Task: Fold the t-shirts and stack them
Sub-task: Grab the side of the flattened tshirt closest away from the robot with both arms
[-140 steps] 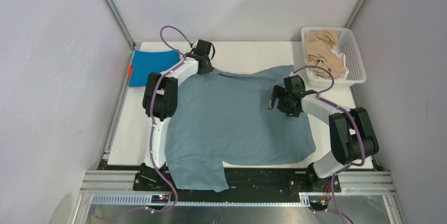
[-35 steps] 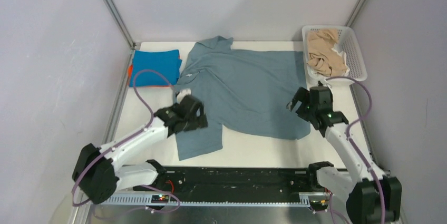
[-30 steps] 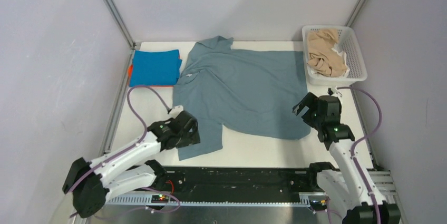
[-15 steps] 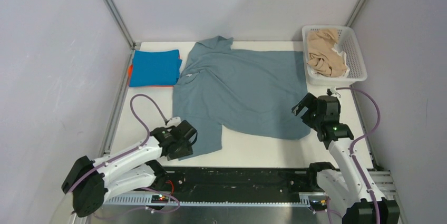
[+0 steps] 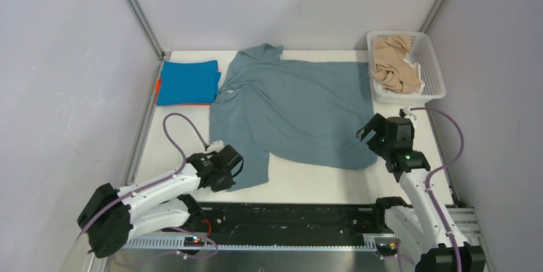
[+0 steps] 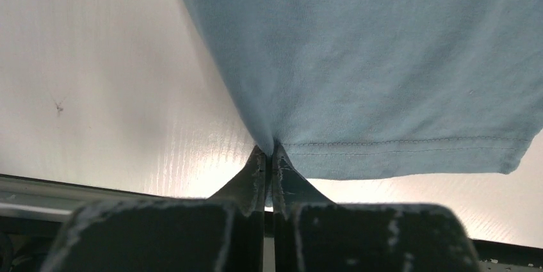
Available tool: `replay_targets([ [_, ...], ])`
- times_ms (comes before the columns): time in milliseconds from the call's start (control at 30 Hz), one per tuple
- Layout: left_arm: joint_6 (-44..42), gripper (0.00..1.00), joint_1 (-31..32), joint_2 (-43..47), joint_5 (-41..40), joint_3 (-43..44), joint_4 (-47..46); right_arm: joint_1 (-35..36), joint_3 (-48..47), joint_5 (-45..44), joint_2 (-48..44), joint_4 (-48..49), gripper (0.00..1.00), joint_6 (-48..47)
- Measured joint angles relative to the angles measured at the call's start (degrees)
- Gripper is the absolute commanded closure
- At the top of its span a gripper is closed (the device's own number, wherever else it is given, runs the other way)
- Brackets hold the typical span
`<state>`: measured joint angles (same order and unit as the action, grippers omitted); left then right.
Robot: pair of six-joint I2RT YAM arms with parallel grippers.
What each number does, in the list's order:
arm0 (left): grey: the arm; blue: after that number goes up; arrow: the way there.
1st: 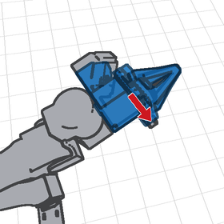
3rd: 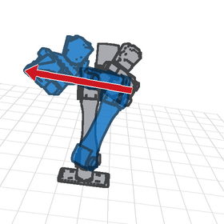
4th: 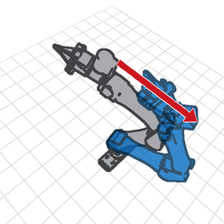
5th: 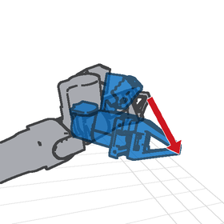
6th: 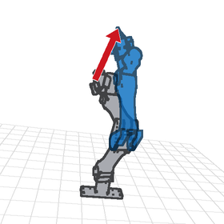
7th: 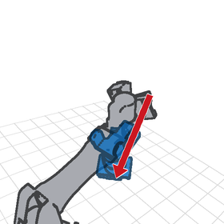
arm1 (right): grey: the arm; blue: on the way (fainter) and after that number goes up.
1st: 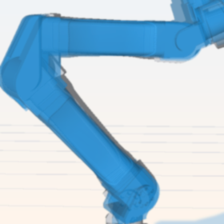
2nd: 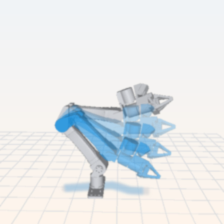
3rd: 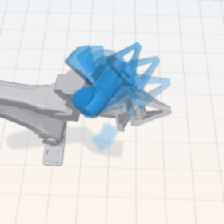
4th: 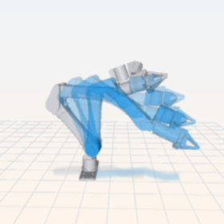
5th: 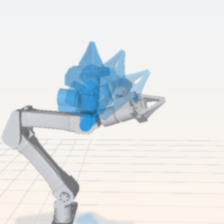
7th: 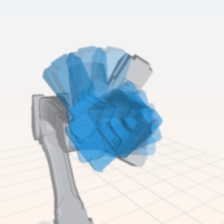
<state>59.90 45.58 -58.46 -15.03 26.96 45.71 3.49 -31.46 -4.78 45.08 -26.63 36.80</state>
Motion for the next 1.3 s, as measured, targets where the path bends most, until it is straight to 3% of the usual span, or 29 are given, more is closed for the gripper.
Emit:
replay_targets([
  [233, 0.04, 1.0, 2.93, 0.28, 0.96, 0.0, 0.04, -0.26, 1.07, -4.9, -1.99, -7.02, 0.03, 2.82],
  [567, 0.04, 1.0, 4.28, 0.74, 1.7, -0.02, 0.26, -2.78, 8.85, -6.38, -2.27, -10.84, 0.35, 7.67],
  [800, 0.02, 1.0, 4.28, 0.94, 2.08, -0.07, 0.39, -2.78, 11.3, -3.48, -0.5, -6.36, 0.44, 9.01],
  [867, -0.04, 1.0, 4.28, 1.4, 2.84, -0.26, 0.59, -2.78, 11.61, -2.67, 0.37, -4.26, 0.55, 9.25],
  [967, -0.42, 1.0, 4.31, 2.25, 4.7, -0.63, 0.87, -2.84, 12.2, -1.49, 2.08, -0.81, 0.83, 9.66],
  [1033, -0.44, 1.0, 4.33, 3.04, 6.08, -1.03, 0.96, -2.86, 12.66, -0.2, 2.99, 0.63, 0.92, 9.62],
  [1300, 0.31, 1.0, 4.96, 11.65, 15.45, -5.16, 1.77, -2.86, 12.92, 1.38, -3.39, -2.8, 0.93, 8.63],
])
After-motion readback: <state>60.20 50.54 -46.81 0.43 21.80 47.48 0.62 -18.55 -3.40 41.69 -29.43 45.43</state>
